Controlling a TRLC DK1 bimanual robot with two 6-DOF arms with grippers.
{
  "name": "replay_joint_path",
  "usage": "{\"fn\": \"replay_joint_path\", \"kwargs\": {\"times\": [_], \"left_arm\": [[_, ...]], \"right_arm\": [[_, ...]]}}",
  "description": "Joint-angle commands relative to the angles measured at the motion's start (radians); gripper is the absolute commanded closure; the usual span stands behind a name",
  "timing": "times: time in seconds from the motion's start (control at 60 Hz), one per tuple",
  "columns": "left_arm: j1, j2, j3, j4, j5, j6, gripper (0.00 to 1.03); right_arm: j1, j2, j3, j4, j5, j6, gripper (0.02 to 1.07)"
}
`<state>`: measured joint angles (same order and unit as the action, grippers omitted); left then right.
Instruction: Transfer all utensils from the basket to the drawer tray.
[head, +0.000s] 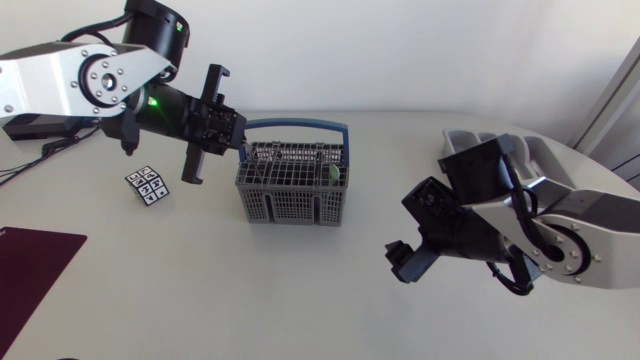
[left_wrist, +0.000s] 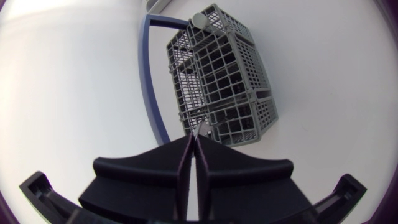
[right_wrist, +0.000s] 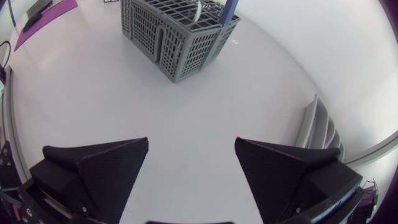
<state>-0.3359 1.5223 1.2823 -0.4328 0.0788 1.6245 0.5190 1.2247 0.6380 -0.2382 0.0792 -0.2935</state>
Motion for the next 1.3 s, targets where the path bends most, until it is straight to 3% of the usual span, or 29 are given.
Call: {"fn": "replay_joint_path", "kwargs": {"times": [0.0,0.217,0.4,0.6,1.0,1.283], "left_arm": [[-0.005,-0.048,0.040,-0.027,0.009,0.034,1.00],[-0.035,-0.137,0.049,-0.109,0.007,-0.014,1.00],[-0.077,-0.195,0.106,-0.251,0.006,-0.146,1.00],[-0.127,-0.226,0.158,-0.328,0.004,-0.459,1.00],[-0.341,-0.085,0.187,-0.405,-0.016,-1.117,1.00],[-0.380,0.027,0.321,-0.489,0.104,-1.367,1.00]], "right_arm": [[0.013,-0.016,-0.023,0.004,0.007,-0.021,0.07],[0.029,-0.071,-0.035,0.013,0.007,-0.044,0.07],[0.055,-0.165,-0.054,0.023,0.008,-0.062,0.07],[0.072,-0.235,-0.046,-0.016,0.010,-0.062,0.07],[0.145,-0.307,0.045,-0.058,0.007,-0.033,0.07],[0.225,-0.248,0.066,0.004,0.007,-0.021,0.16]]}}
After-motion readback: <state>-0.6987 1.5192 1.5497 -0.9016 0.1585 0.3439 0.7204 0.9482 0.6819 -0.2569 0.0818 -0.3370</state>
